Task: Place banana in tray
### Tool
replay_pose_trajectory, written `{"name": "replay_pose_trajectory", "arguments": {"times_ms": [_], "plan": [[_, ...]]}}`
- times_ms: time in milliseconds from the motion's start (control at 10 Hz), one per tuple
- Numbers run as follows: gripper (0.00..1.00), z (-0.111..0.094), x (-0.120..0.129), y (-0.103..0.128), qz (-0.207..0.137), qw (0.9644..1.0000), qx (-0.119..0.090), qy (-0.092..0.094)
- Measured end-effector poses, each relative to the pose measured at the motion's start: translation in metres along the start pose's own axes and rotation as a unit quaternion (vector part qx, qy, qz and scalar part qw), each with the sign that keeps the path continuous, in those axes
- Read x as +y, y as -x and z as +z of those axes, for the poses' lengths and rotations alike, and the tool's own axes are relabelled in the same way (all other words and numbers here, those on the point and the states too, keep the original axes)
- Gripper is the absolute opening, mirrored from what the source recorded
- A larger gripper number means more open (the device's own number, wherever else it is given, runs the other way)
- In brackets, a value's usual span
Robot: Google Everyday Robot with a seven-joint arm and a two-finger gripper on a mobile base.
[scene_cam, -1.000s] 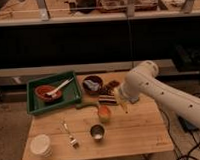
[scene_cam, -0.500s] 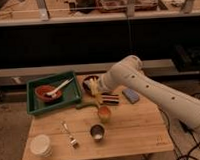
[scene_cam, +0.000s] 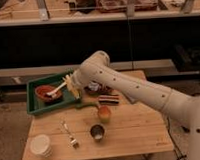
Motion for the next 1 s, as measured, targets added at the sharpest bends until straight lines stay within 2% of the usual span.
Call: {"name": "replay_pose_trajectory", "arguments": {"times_ms": [200,300,500,800,1000], "plan": [[0.00,0.039,-0.021,-0.032,-0.005,0.9999,-0.009,0.006],[0.00,0.060,-0.021,-0.052,-0.001,0.9998,-0.014,0.013],[0.00,0.087,-0.017,-0.071,0.008,0.9993,-0.023,0.027],[0.00,0.104,0.011,-0.075,0.026,0.9977,-0.033,0.054],[0.12,0.112,0.048,-0.060,0.034,0.9953,-0.047,0.078]]}}
